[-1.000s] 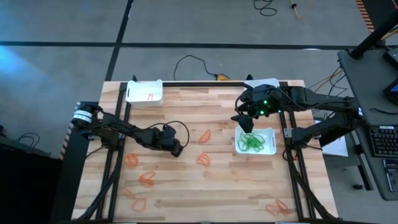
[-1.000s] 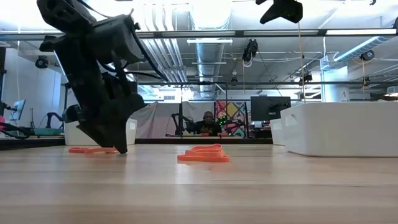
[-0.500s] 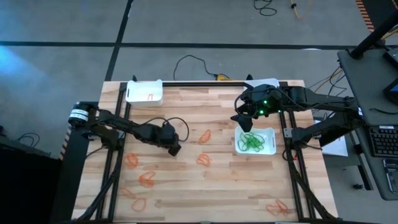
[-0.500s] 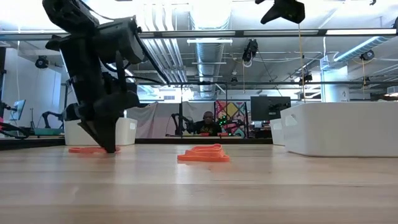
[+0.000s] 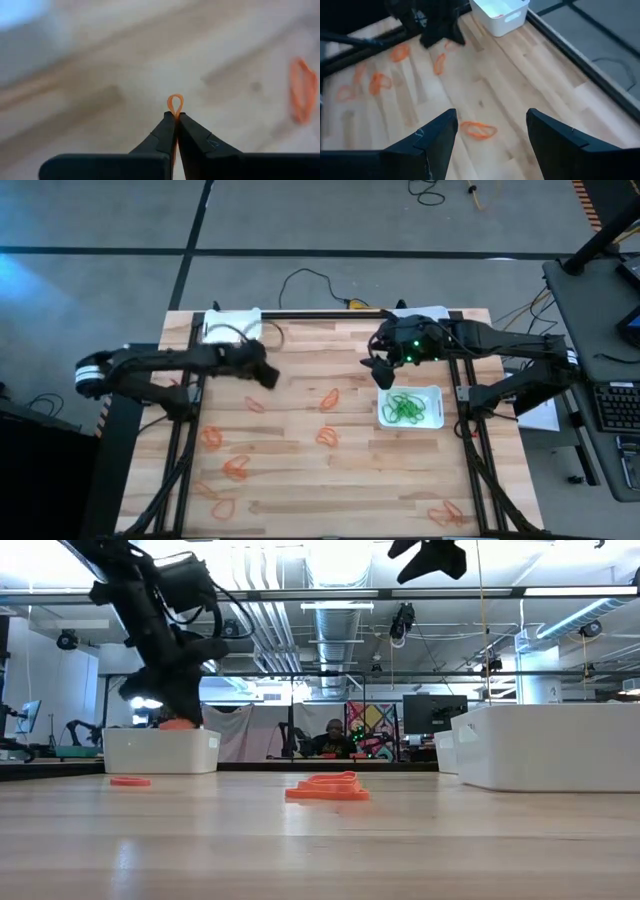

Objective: Sort rubber bands into baskets
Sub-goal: Put the orange rubber band into the top left white bin

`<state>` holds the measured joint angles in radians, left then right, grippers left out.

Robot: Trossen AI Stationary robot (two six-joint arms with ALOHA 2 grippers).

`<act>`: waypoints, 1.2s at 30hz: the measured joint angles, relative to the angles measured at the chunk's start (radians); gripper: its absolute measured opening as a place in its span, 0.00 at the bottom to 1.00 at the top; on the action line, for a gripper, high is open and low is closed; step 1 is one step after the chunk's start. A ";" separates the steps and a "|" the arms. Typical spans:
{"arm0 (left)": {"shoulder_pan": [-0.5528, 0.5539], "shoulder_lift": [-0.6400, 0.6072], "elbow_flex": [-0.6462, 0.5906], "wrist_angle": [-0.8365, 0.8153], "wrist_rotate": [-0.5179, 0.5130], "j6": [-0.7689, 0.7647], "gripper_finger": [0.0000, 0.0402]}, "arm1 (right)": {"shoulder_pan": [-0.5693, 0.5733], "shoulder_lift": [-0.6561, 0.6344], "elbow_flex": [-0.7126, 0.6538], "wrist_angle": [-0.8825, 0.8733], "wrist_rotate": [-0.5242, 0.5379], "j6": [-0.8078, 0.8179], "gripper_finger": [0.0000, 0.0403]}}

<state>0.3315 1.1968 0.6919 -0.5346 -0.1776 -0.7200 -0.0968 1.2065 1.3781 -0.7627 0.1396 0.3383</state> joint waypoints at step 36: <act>0.664 0.487 0.377 -0.218 -0.019 0.387 0.22 | 0.034 0.006 0.000 0.013 -0.144 -0.237 0.57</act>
<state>0.9955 1.6836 1.0691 -0.7522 -0.1965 -0.3326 -0.0624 1.2125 1.3781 -0.7494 -0.0045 0.1011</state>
